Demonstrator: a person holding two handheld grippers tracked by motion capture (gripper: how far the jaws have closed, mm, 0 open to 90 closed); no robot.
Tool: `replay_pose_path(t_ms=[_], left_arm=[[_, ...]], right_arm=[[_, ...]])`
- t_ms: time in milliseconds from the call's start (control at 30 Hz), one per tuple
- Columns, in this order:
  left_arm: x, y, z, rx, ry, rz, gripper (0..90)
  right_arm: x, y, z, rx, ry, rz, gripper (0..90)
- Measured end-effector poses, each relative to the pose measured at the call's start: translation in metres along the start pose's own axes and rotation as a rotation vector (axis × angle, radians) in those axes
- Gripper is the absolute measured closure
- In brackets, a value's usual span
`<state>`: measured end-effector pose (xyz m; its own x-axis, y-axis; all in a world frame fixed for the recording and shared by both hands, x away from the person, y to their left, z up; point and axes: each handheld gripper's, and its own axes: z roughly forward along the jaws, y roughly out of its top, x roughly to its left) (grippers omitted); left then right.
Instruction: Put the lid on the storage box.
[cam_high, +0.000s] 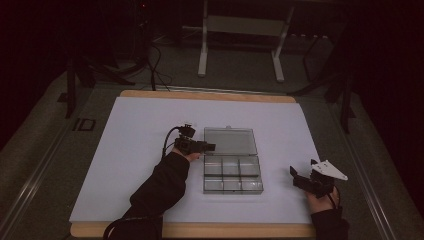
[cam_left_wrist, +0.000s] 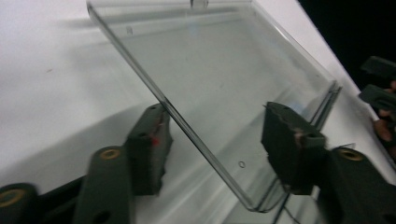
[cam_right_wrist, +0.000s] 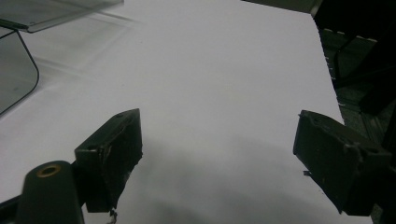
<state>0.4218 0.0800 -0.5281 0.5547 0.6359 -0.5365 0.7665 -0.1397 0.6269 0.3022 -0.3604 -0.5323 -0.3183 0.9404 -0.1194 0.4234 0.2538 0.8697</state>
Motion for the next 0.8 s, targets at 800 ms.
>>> replay_pose_path(t_ms=[800], left_arm=[[-0.009,-0.001,-0.02,-0.099,-0.012,0.149,72.8]], right_arm=[[0.001,0.043,-0.009,-0.003,0.073,0.025,17.4]])
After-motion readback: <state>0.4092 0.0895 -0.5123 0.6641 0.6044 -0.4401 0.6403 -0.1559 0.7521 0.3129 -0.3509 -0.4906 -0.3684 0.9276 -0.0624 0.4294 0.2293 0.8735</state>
